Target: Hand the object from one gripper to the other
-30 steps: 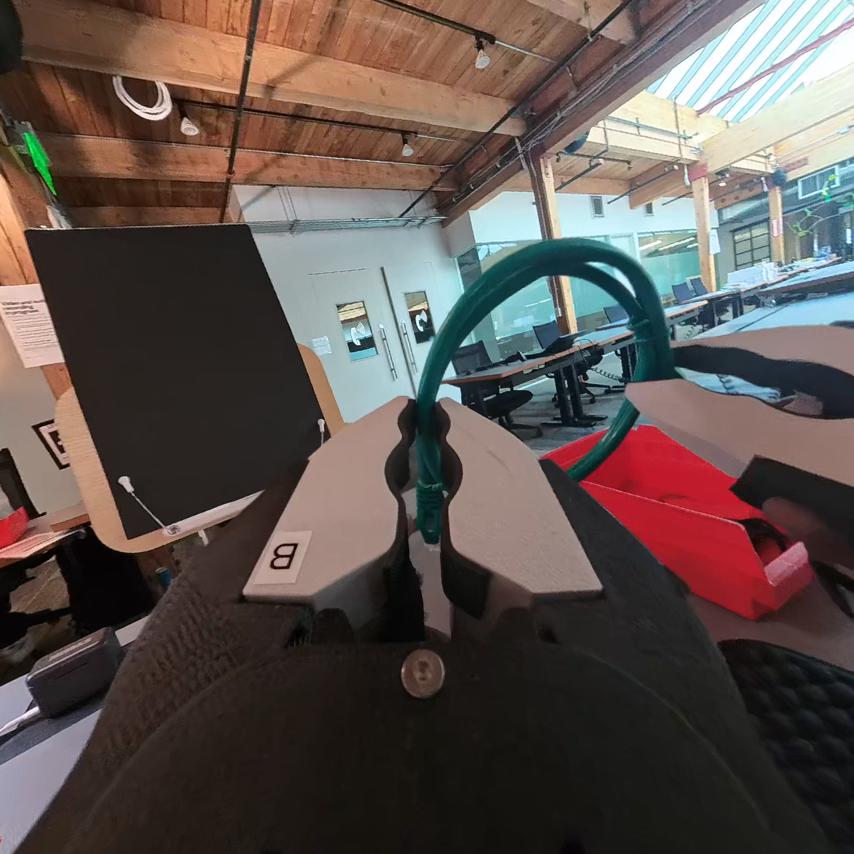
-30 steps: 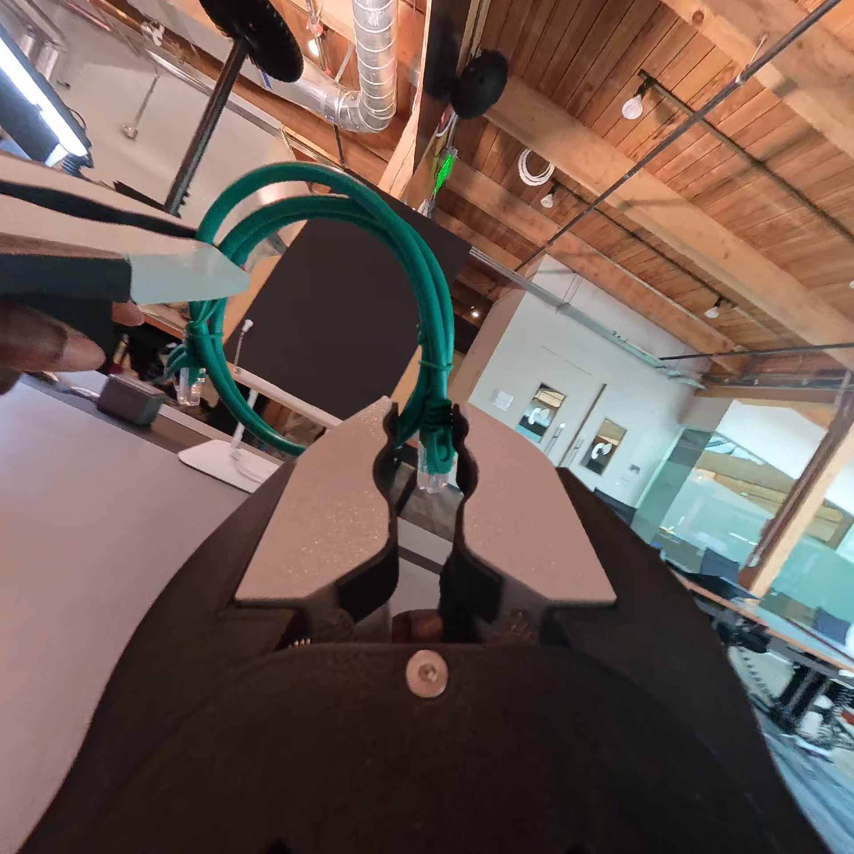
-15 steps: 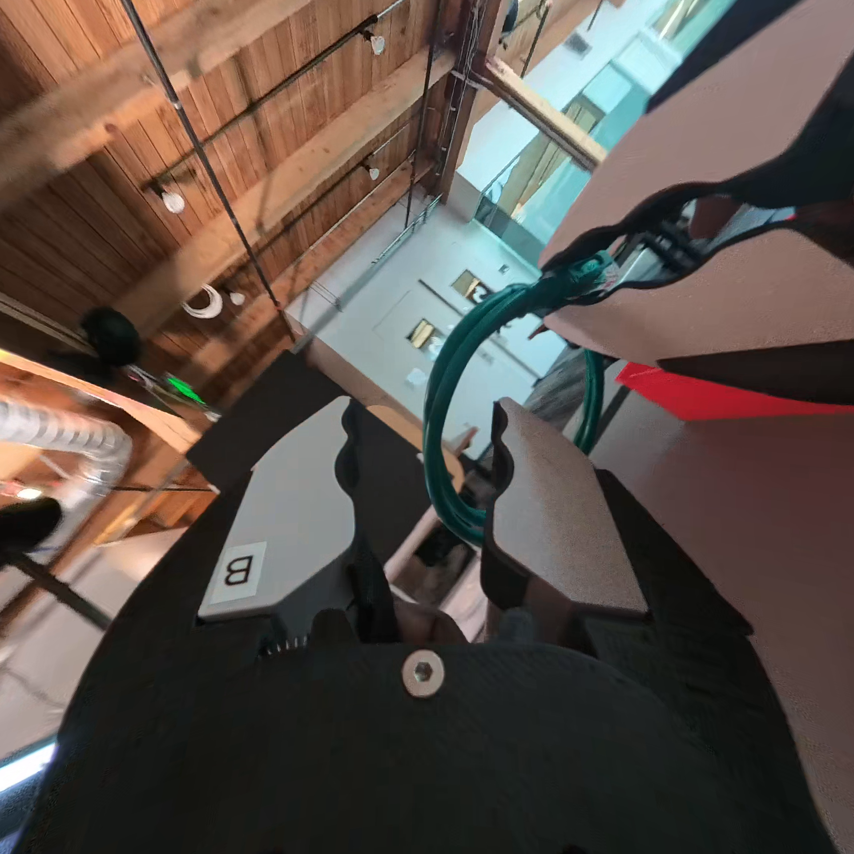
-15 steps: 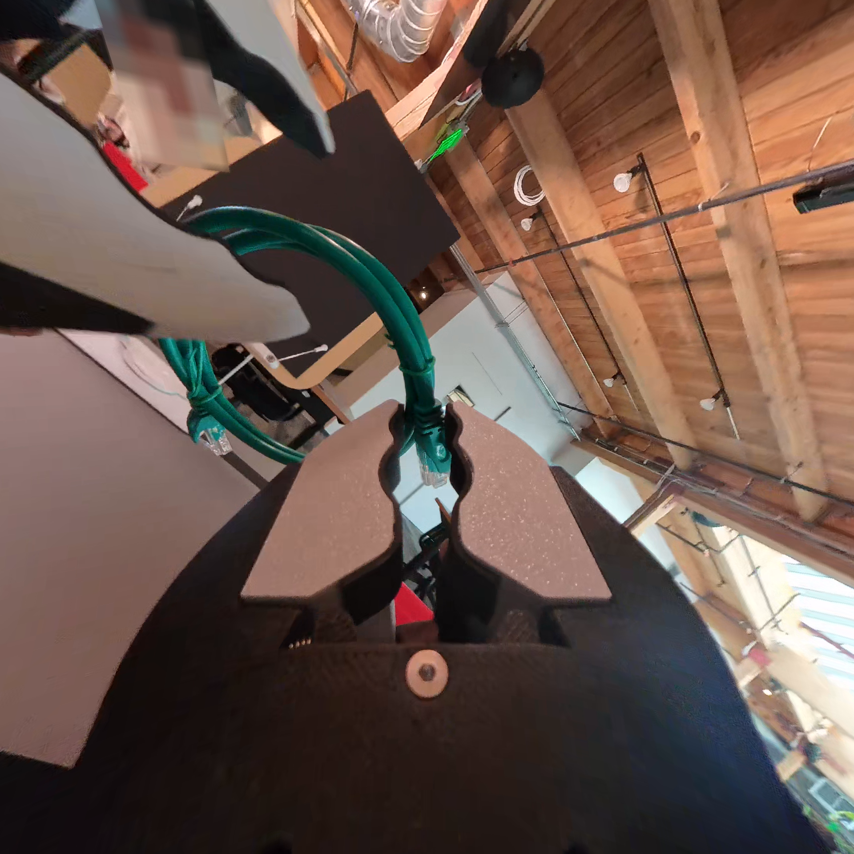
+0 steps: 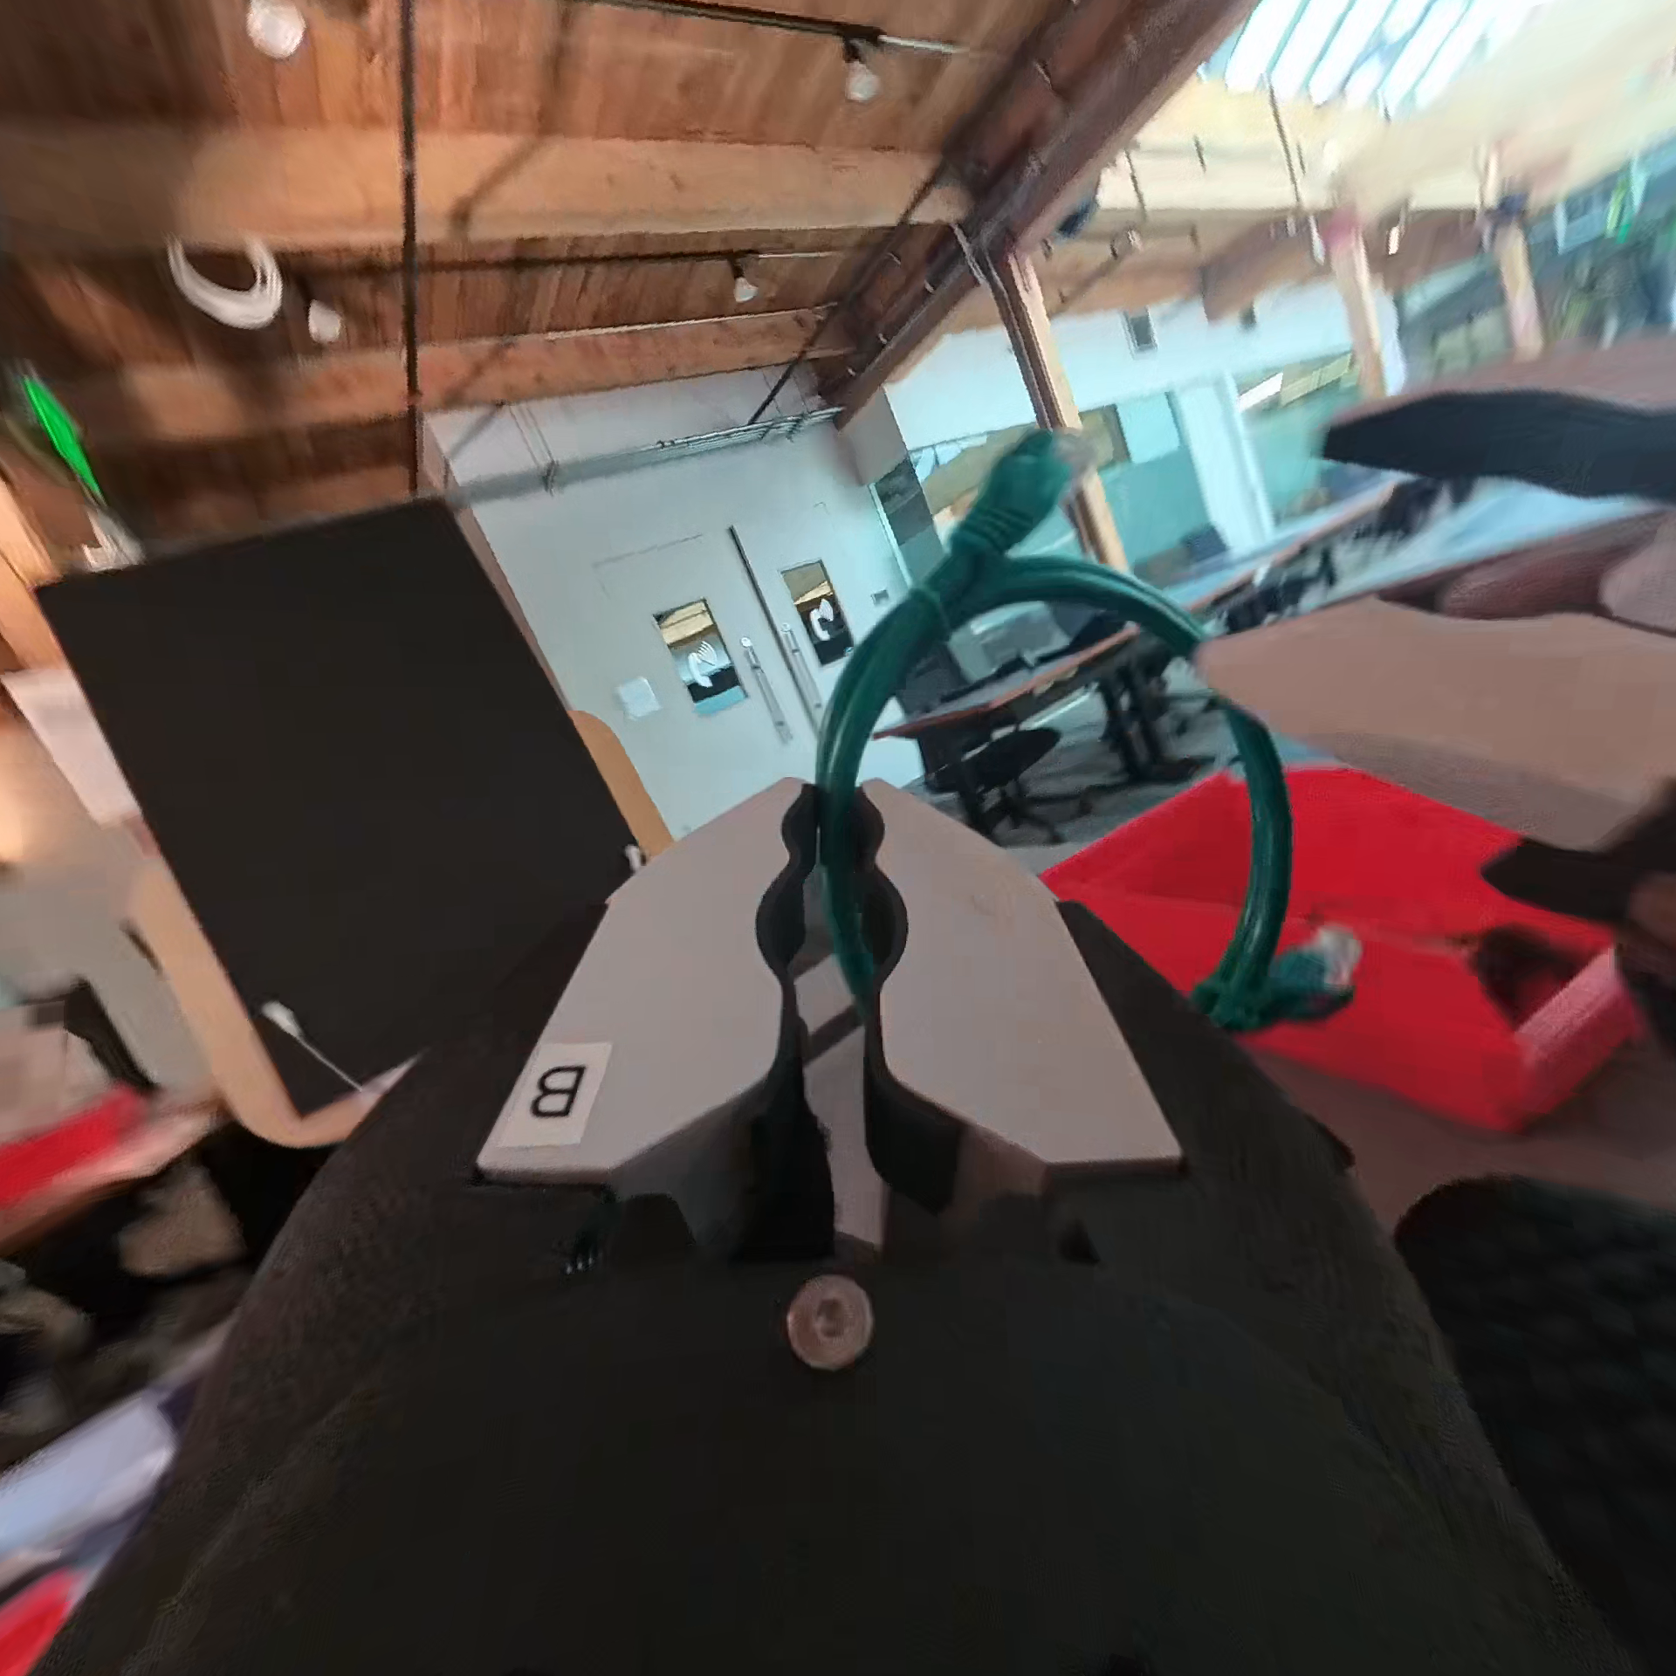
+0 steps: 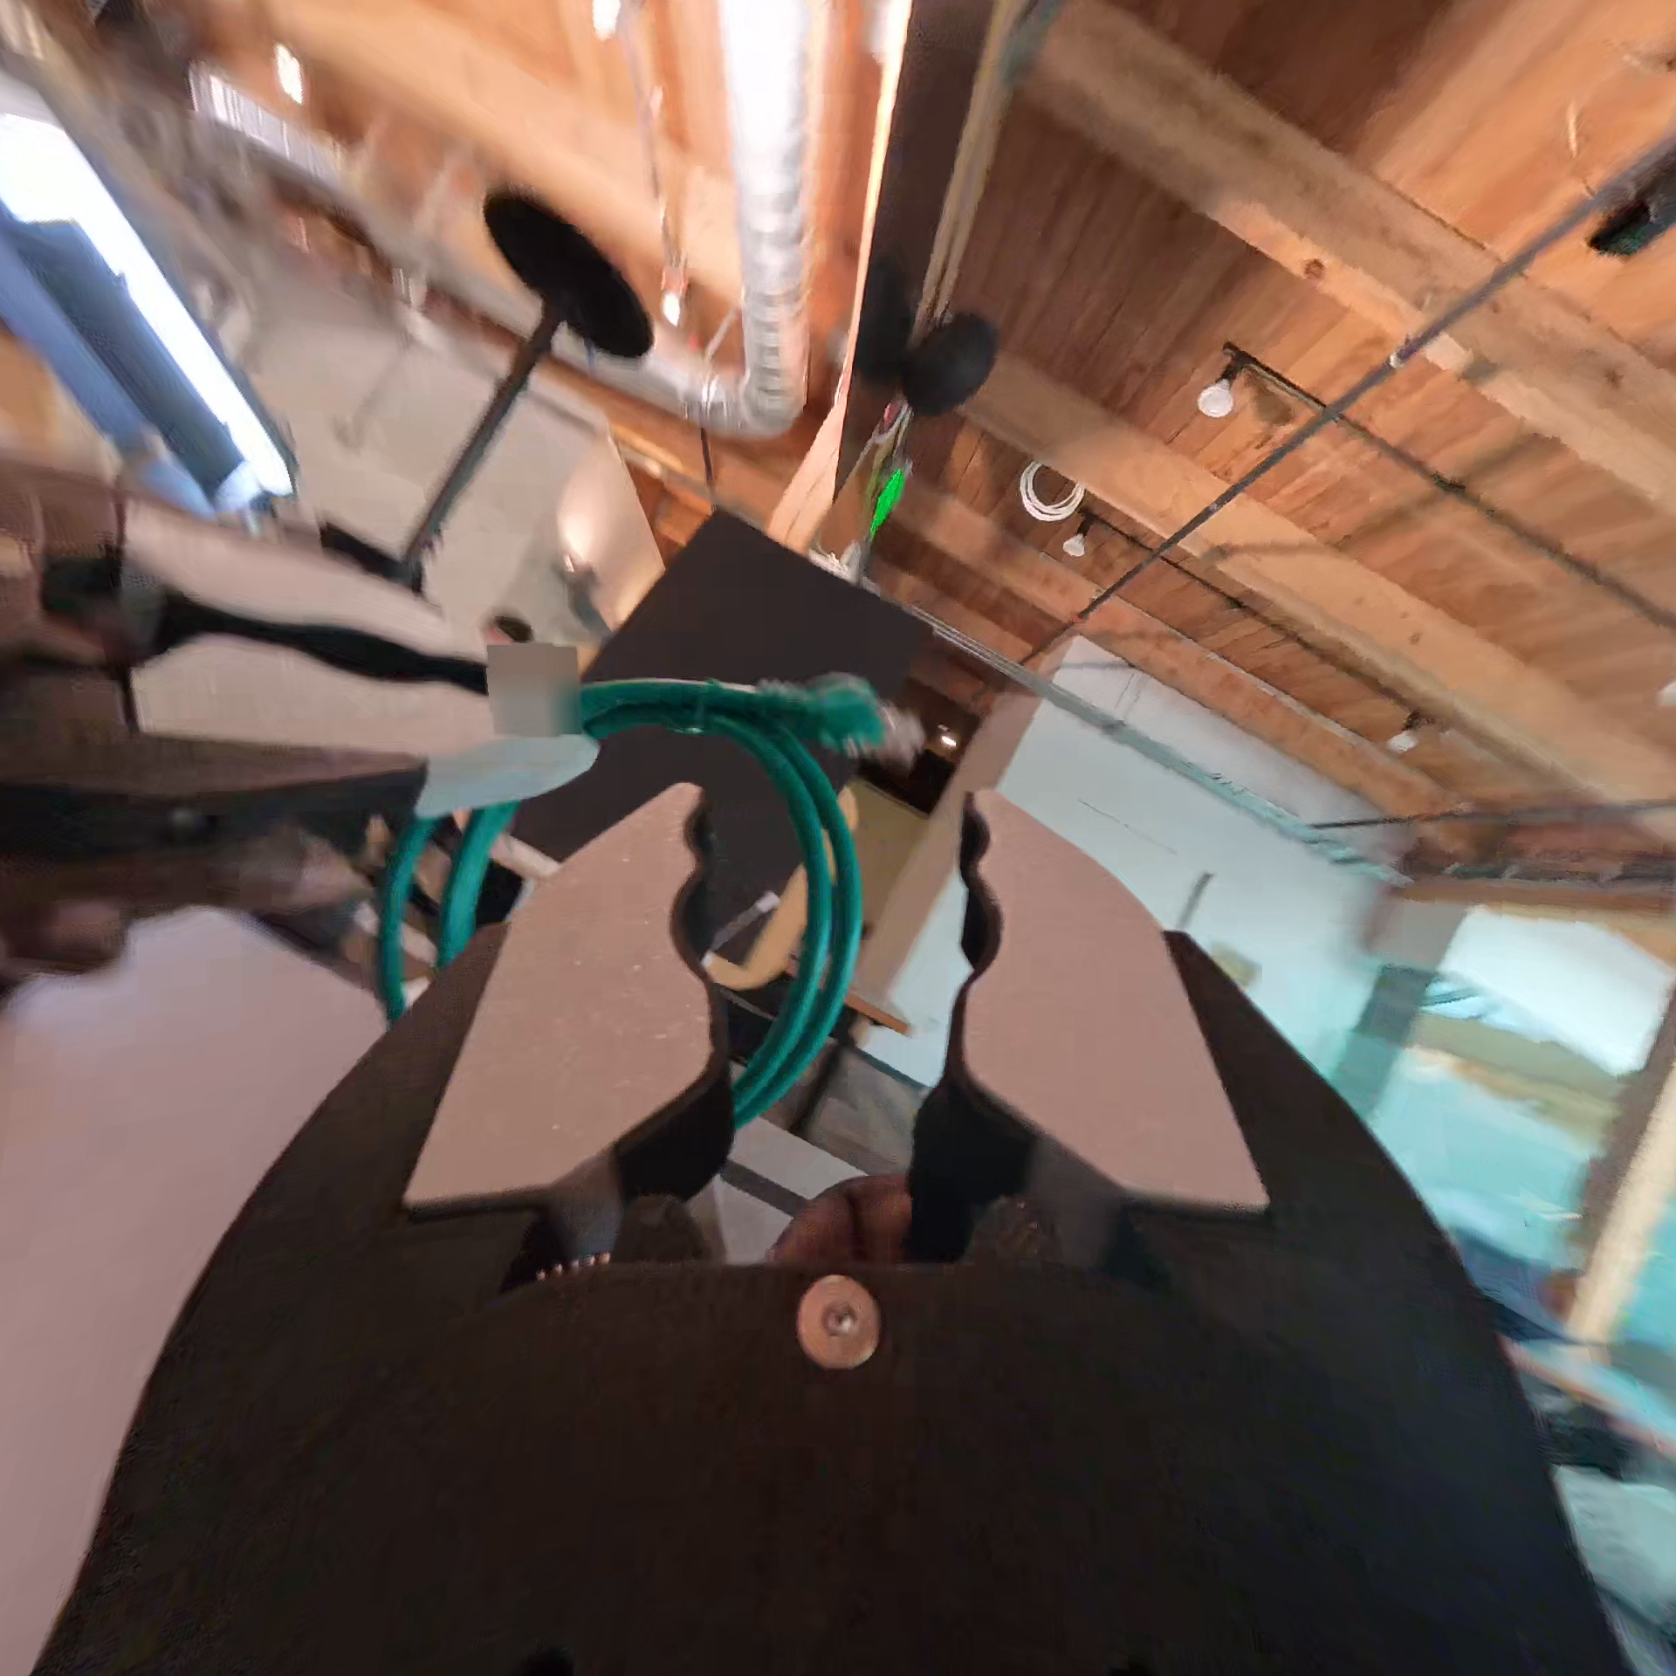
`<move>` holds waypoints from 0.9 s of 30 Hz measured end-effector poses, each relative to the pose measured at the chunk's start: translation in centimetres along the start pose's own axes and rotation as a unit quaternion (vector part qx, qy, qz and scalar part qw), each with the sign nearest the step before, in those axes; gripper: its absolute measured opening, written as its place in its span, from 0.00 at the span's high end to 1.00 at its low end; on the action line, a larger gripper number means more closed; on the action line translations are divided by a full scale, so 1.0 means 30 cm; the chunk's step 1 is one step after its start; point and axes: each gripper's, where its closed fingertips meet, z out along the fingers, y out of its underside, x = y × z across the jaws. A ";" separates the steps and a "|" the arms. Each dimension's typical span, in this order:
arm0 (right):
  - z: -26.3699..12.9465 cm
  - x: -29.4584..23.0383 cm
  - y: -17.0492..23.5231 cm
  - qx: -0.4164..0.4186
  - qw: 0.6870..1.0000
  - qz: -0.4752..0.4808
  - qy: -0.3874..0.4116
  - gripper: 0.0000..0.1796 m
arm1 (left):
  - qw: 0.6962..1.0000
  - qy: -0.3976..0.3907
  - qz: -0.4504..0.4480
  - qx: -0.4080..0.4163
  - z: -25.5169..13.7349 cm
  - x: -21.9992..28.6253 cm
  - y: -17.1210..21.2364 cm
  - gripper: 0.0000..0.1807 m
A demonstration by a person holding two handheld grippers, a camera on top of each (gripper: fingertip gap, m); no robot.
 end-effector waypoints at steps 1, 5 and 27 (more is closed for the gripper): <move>-0.001 0.015 -0.004 0.008 0.999 0.043 0.000 0.66 | 0.999 -0.002 -0.050 0.005 0.004 -0.021 0.007 0.96; 0.022 -0.004 0.060 -0.031 0.988 0.150 -0.034 0.61 | 0.980 -0.005 -0.196 0.030 0.009 -0.083 0.022 0.96; 0.023 0.074 0.292 -0.255 0.964 -0.065 -0.019 0.97 | 0.988 0.137 0.030 -0.060 -0.054 0.073 0.016 0.58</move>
